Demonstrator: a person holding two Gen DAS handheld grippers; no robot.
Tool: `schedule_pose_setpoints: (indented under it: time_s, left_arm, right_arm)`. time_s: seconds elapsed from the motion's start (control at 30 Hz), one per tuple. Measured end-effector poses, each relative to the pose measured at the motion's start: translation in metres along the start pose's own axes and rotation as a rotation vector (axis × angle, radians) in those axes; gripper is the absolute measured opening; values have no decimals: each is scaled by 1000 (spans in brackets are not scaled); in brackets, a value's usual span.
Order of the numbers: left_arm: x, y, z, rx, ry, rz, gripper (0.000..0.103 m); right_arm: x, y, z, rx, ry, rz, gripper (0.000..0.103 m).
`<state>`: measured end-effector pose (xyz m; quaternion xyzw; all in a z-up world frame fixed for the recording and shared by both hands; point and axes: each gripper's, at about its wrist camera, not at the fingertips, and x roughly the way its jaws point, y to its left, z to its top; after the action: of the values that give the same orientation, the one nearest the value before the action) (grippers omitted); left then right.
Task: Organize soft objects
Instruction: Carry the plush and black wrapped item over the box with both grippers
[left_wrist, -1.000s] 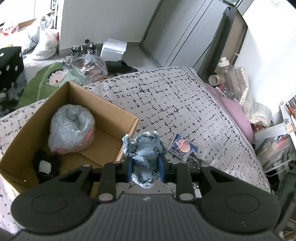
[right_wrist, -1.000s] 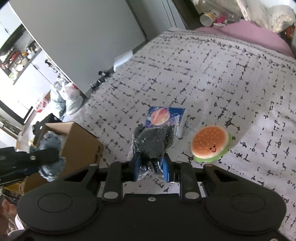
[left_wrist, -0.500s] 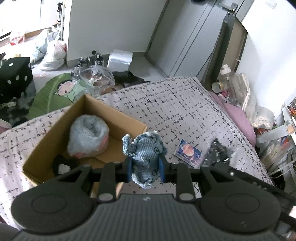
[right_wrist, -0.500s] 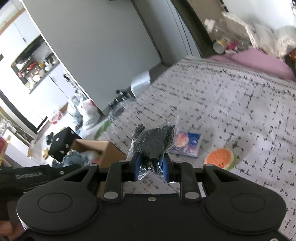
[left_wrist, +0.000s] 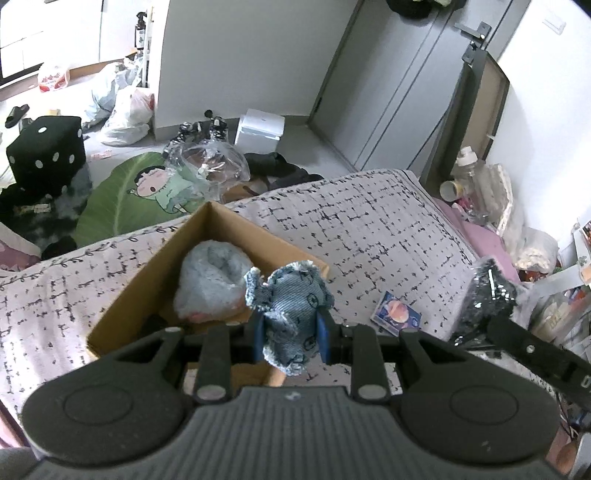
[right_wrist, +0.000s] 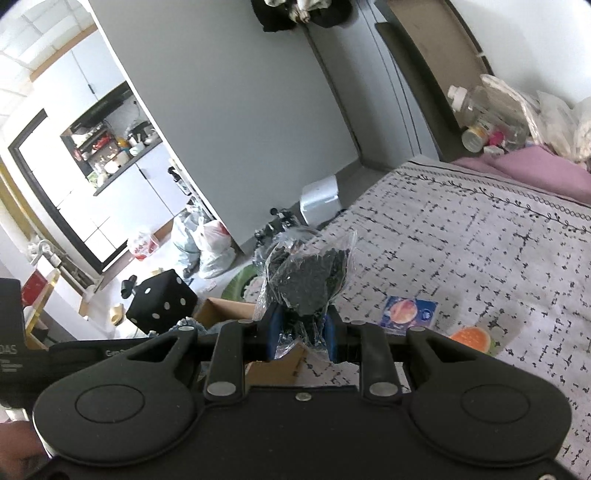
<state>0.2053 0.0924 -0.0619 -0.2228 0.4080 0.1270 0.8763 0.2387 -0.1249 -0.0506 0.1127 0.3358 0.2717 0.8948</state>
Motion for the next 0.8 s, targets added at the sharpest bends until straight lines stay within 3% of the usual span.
schedule_pose_setpoints:
  time_s: [0.37,0.8]
  left_arm:
    - [-4,32,6,-47,1,24,27]
    - [35,60,-2,-87,97,3,27]
  right_arm:
    - [13,25,-5,-51,14,55,24]
    - [43,59,-21,-111,68,63,24]
